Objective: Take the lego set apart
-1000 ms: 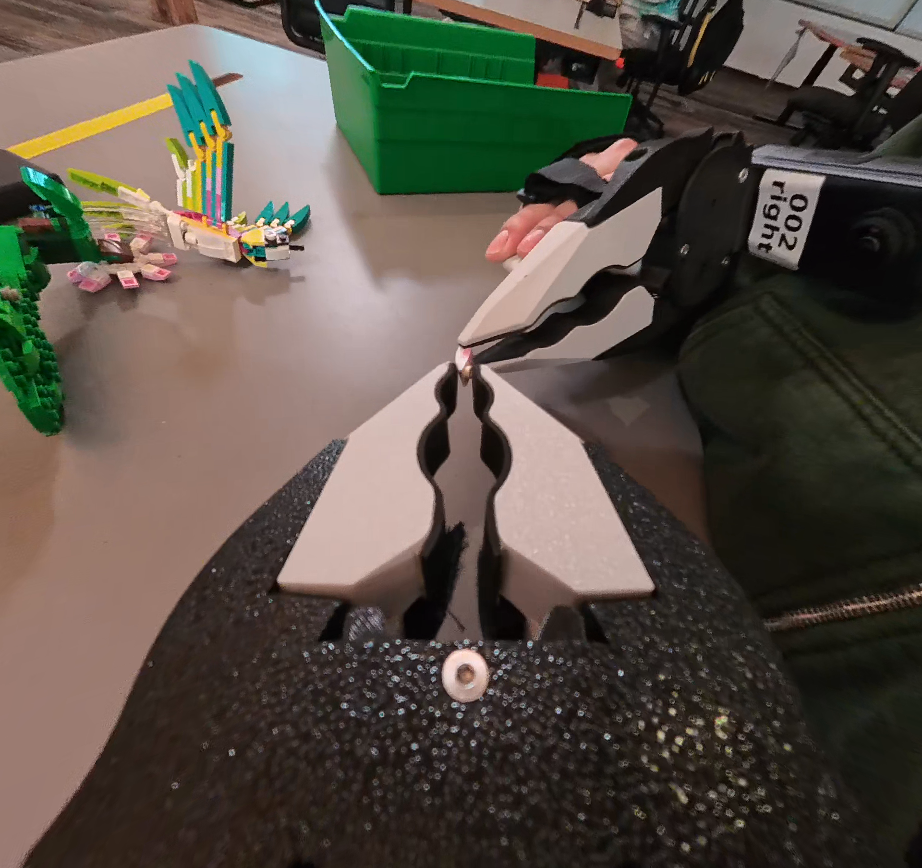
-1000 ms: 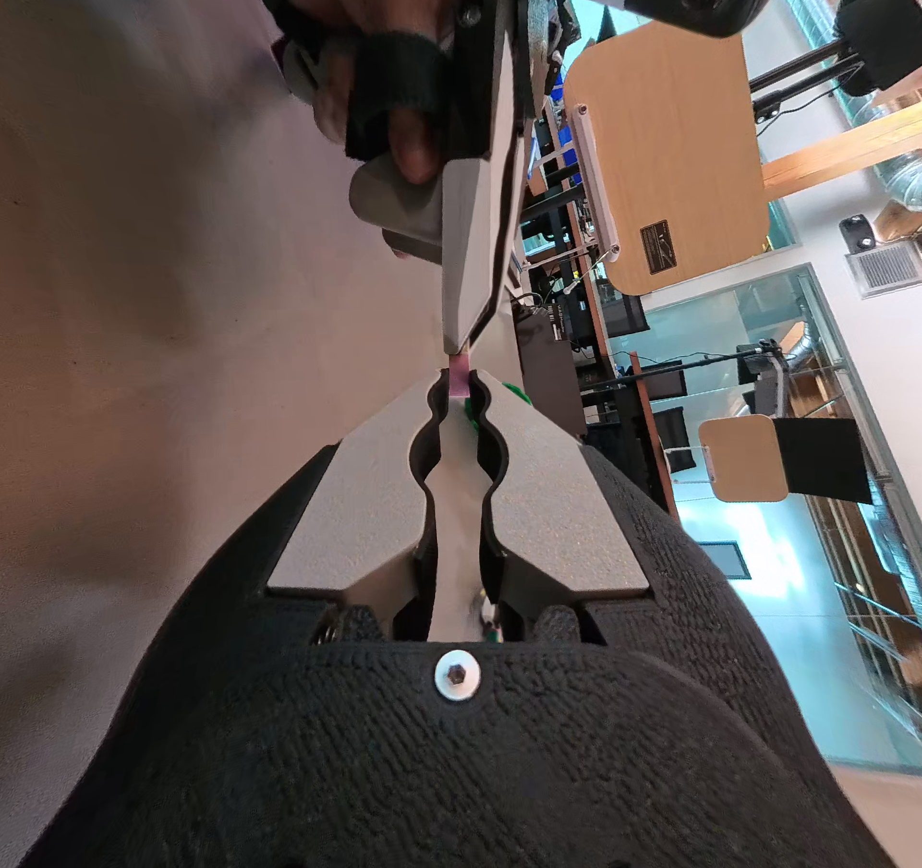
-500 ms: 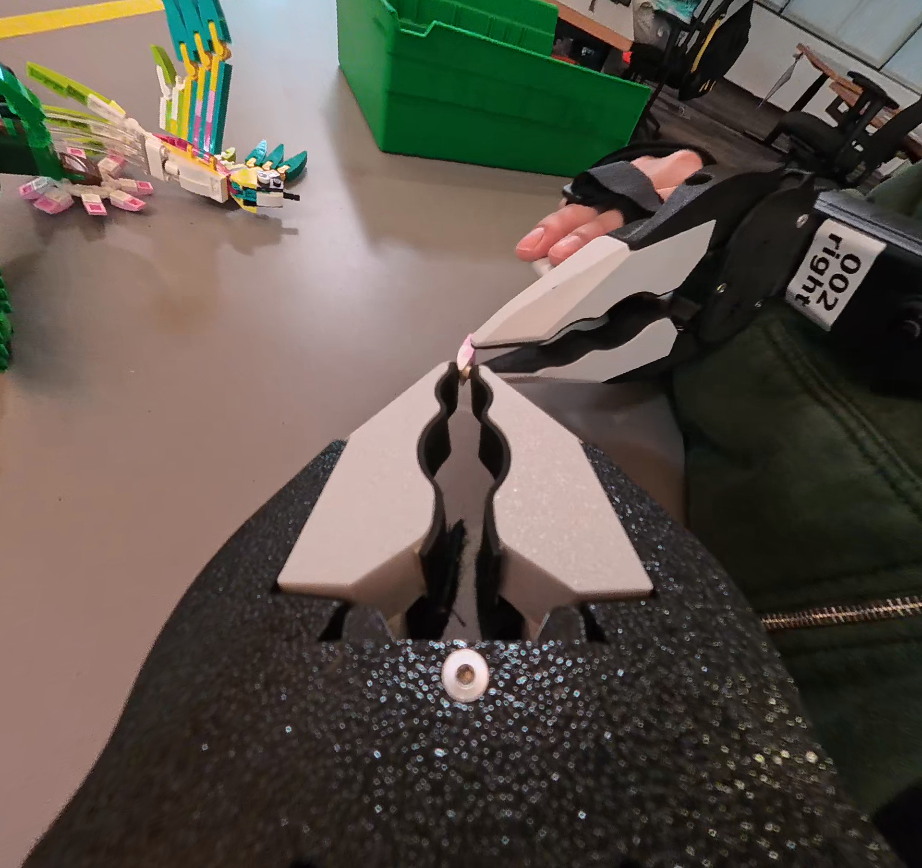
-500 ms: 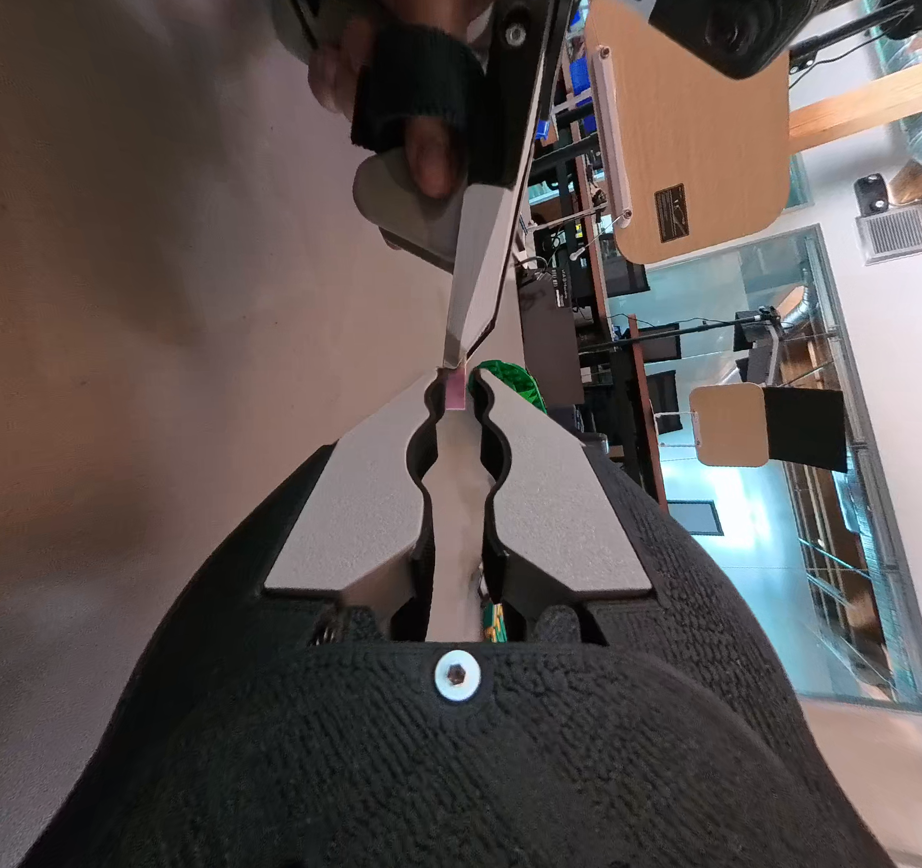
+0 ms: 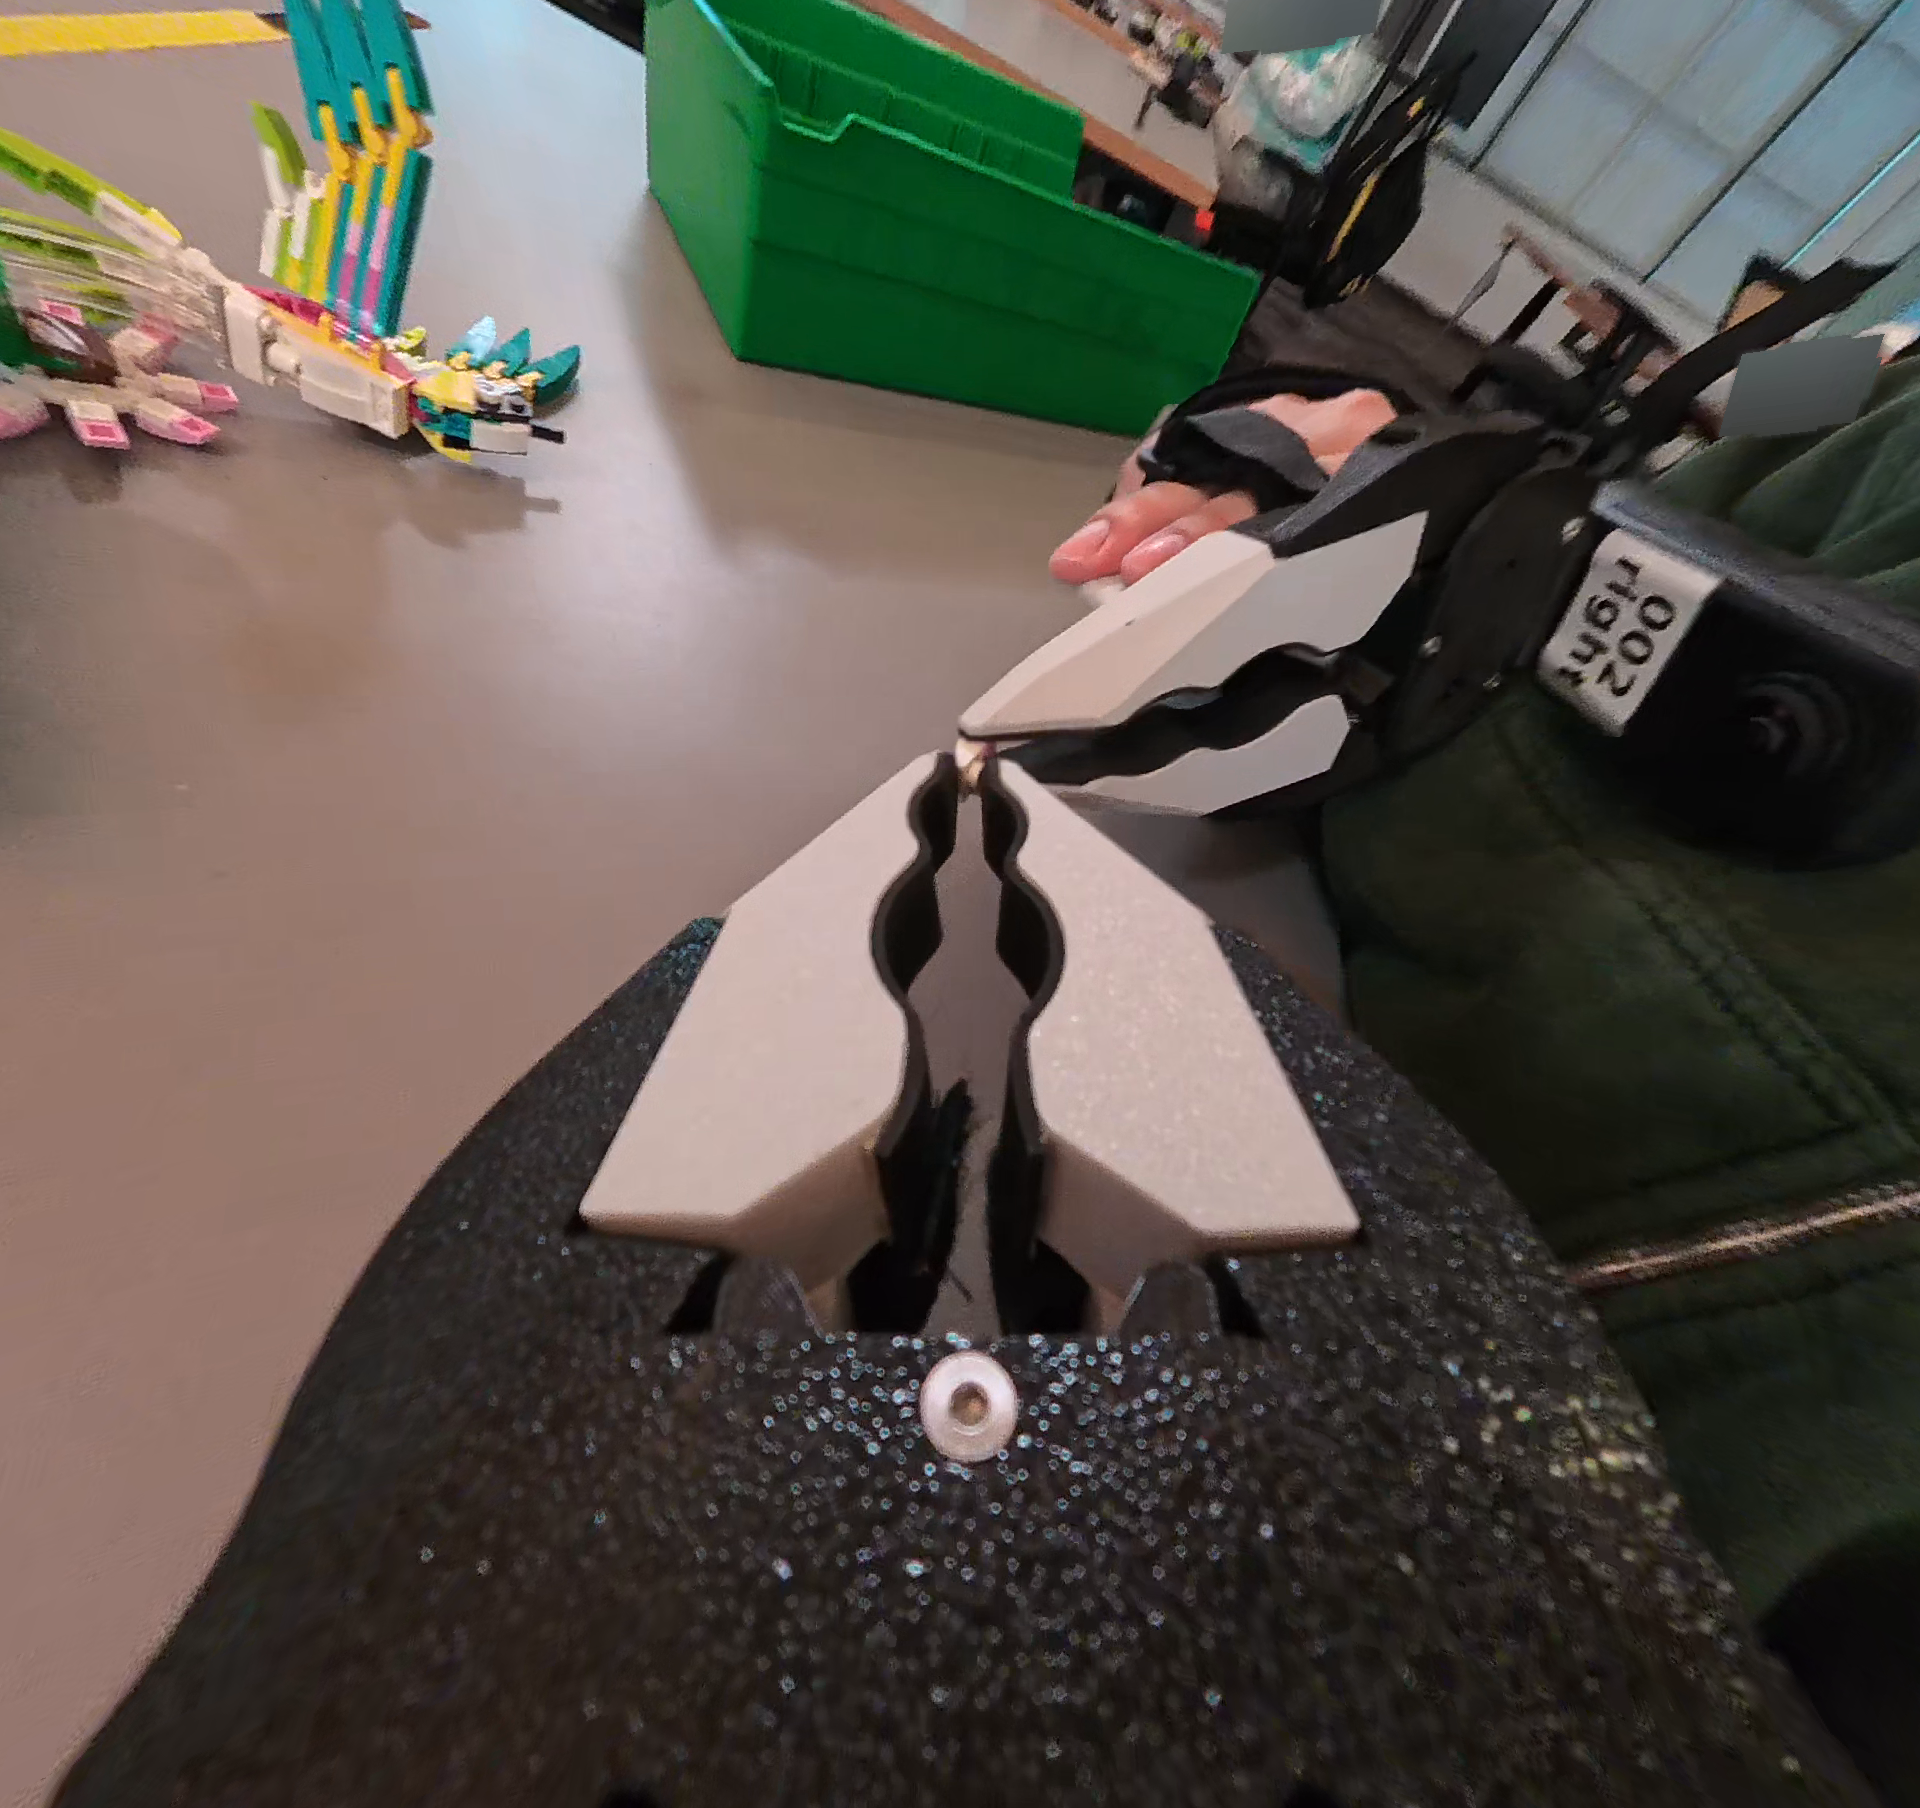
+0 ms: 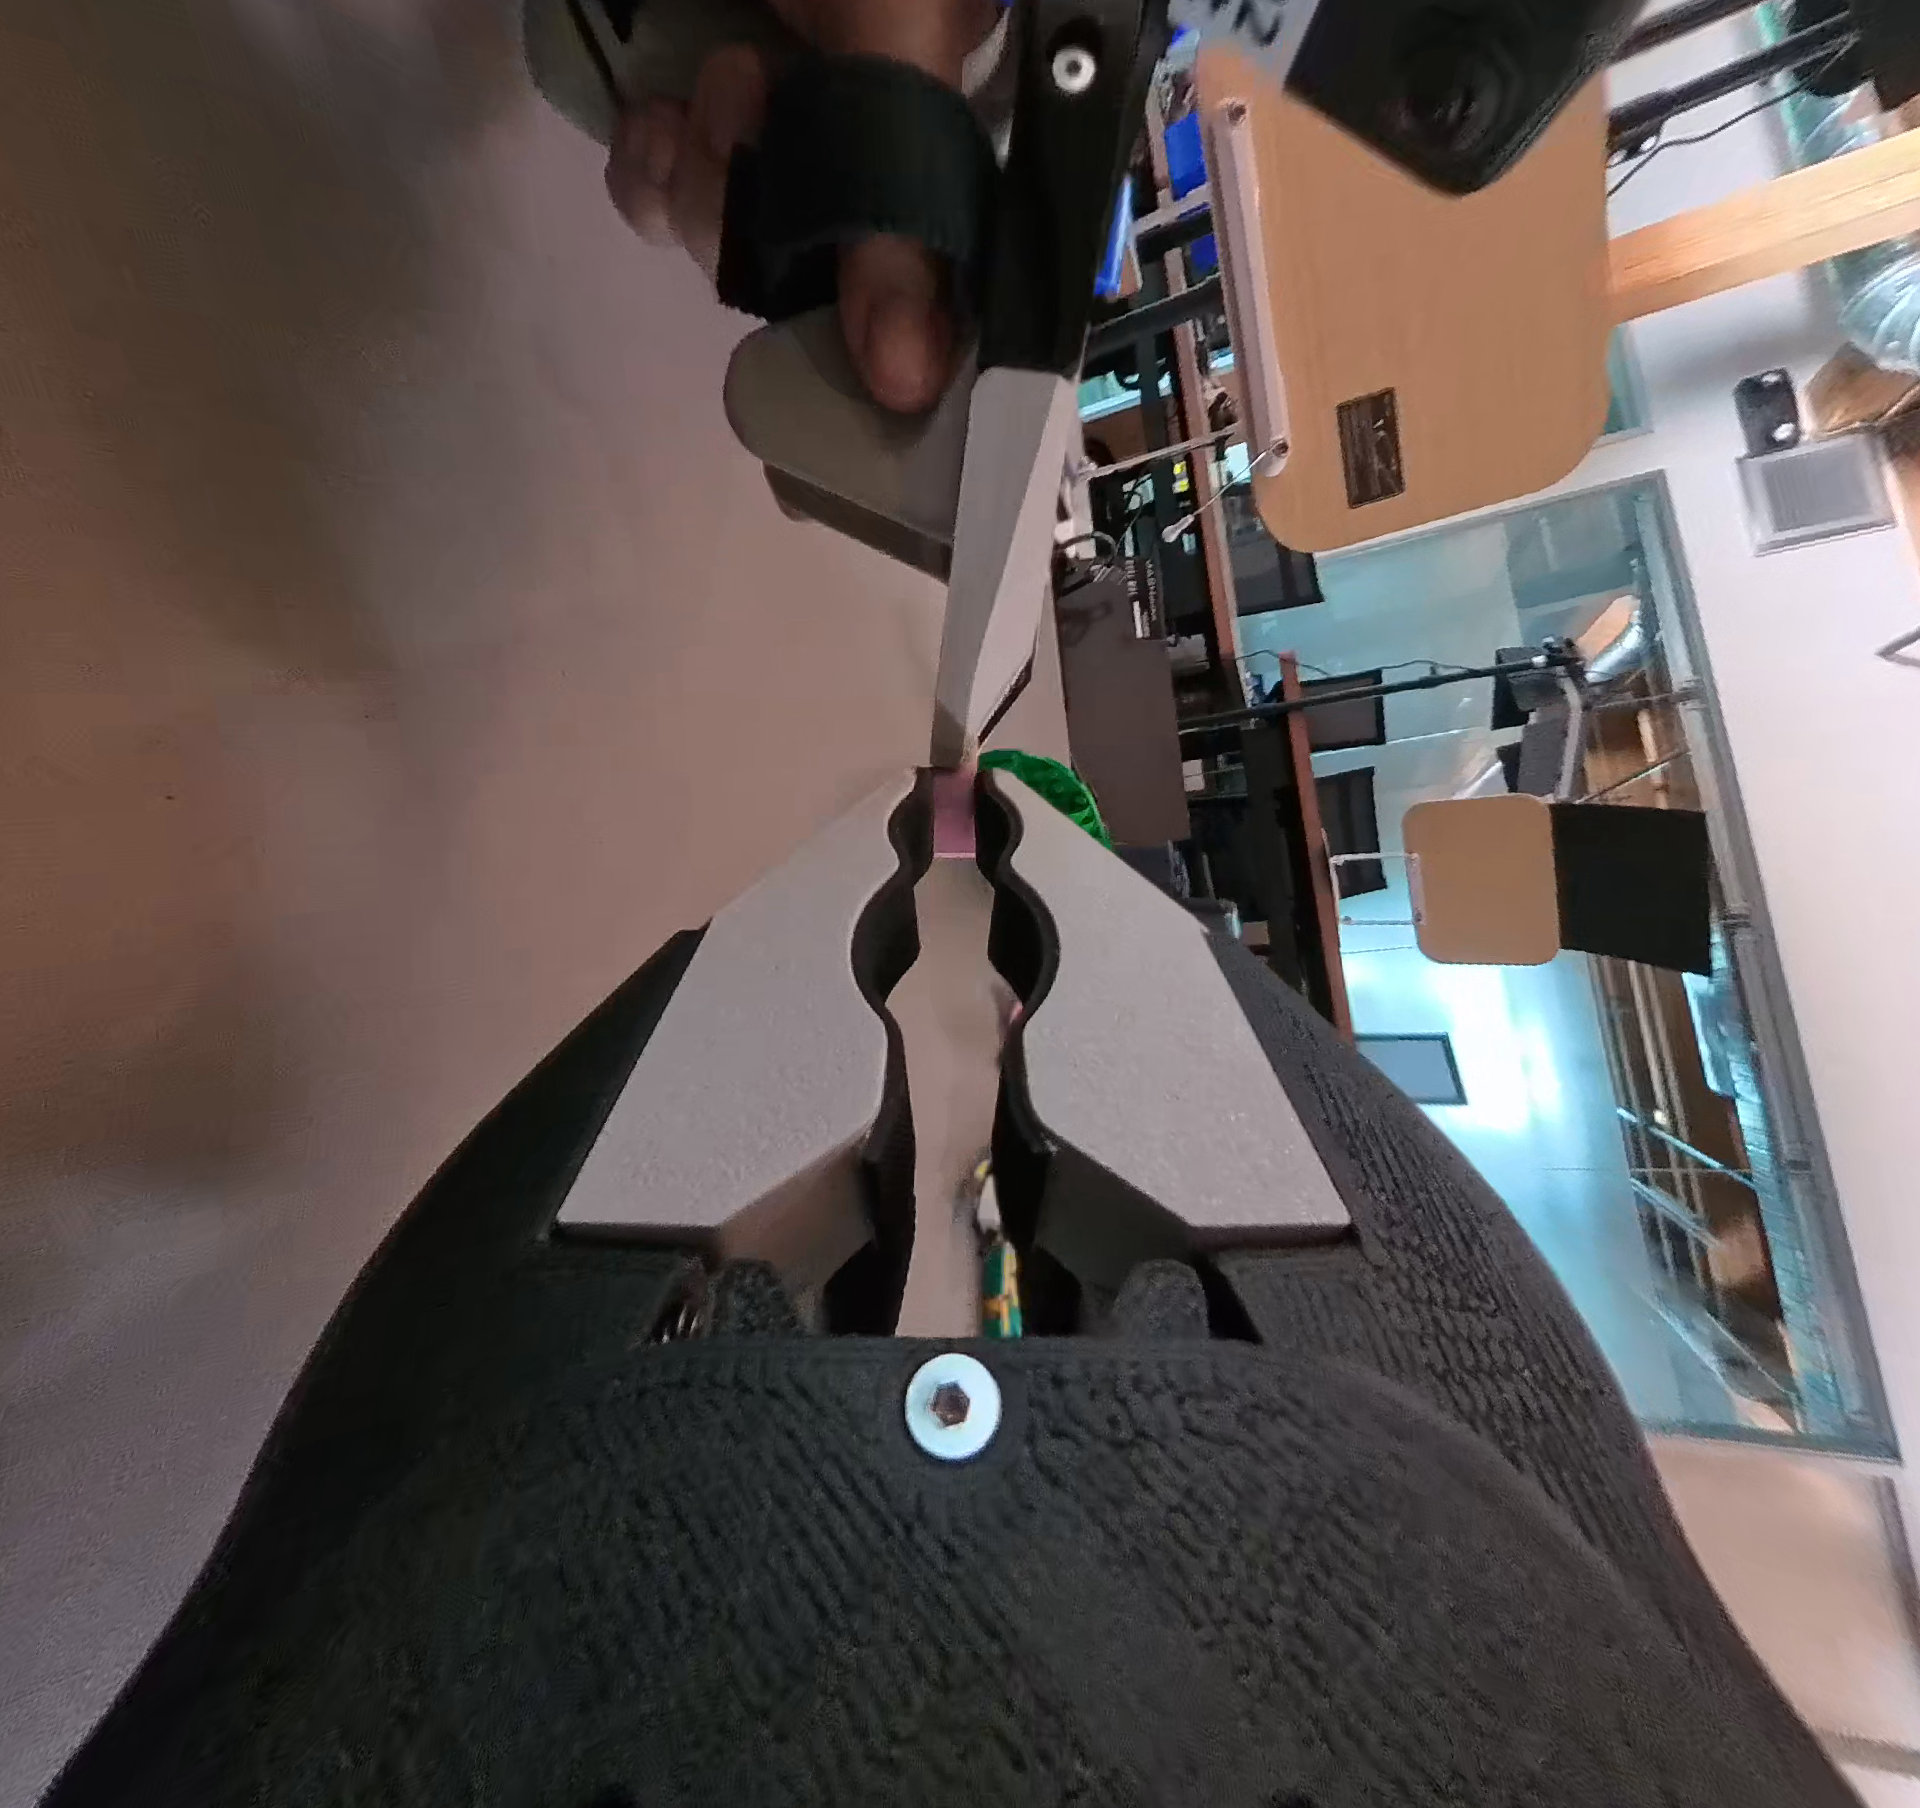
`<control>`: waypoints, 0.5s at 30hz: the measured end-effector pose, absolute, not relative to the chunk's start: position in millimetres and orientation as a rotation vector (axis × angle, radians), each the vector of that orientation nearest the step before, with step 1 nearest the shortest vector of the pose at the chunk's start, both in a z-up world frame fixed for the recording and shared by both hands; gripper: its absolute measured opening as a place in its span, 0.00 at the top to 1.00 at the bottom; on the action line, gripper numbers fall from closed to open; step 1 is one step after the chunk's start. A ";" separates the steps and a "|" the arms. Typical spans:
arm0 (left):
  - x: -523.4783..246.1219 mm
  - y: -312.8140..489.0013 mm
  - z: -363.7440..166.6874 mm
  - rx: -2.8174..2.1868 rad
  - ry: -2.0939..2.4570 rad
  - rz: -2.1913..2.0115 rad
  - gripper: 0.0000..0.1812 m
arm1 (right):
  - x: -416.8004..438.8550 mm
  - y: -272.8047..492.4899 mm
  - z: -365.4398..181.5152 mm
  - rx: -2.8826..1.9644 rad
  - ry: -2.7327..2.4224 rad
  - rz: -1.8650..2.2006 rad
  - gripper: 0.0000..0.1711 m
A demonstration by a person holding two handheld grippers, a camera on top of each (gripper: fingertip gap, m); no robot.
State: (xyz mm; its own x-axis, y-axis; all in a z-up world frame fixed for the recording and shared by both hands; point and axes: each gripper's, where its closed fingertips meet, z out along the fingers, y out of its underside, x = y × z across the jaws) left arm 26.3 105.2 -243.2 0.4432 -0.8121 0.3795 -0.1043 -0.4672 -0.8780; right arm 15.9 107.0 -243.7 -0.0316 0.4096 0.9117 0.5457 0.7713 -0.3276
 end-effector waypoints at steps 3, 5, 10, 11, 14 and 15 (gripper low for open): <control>27.6 99.5 -238.8 -1.844 0.769 -1.177 0.98 | 18.7 101.2 -237.8 -0.717 -1.633 -0.133 0.97; 28.5 97.4 -236.2 -1.825 0.784 -1.184 0.98 | 20.0 98.6 -235.1 -0.688 -1.625 -0.138 0.97; 29.4 94.7 -233.7 -1.810 0.791 -1.211 0.98 | 21.9 94.7 -232.1 -0.625 -1.633 -0.171 0.97; 29.5 94.5 -233.6 -1.810 0.789 -1.217 0.98 | 22.1 94.2 -232.0 -0.618 -1.635 -0.177 0.97; 30.1 93.7 -231.9 -1.803 0.783 -1.235 0.98 | 23.3 93.1 -231.3 -0.599 -1.637 -0.189 0.97; 30.2 93.0 -231.9 -1.805 0.782 -1.242 0.98 | 23.7 92.6 -231.1 -0.592 -1.640 -0.191 0.97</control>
